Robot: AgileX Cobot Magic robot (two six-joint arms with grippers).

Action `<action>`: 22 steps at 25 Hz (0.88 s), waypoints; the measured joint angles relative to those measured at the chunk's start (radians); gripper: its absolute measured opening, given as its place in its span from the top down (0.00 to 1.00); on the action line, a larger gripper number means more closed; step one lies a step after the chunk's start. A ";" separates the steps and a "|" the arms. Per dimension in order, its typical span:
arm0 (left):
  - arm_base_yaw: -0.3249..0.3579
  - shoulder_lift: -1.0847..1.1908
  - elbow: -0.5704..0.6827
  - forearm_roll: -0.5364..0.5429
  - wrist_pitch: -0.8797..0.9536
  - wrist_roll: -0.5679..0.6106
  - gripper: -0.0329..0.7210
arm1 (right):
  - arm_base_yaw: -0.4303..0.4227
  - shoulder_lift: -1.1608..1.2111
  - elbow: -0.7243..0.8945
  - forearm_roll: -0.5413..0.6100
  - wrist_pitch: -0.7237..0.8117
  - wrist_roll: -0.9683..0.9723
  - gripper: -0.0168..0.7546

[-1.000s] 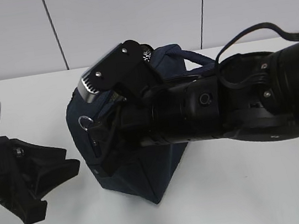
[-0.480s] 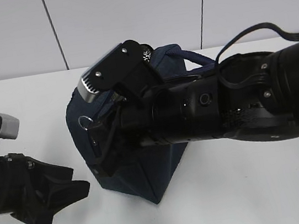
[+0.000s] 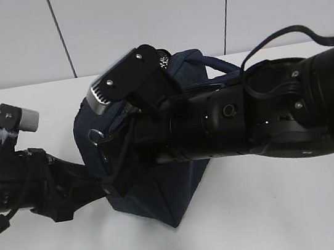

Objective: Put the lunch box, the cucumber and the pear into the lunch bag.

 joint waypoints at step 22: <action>0.000 0.048 -0.030 0.000 0.026 0.000 0.94 | 0.000 0.000 -0.110 -0.001 0.074 0.000 0.98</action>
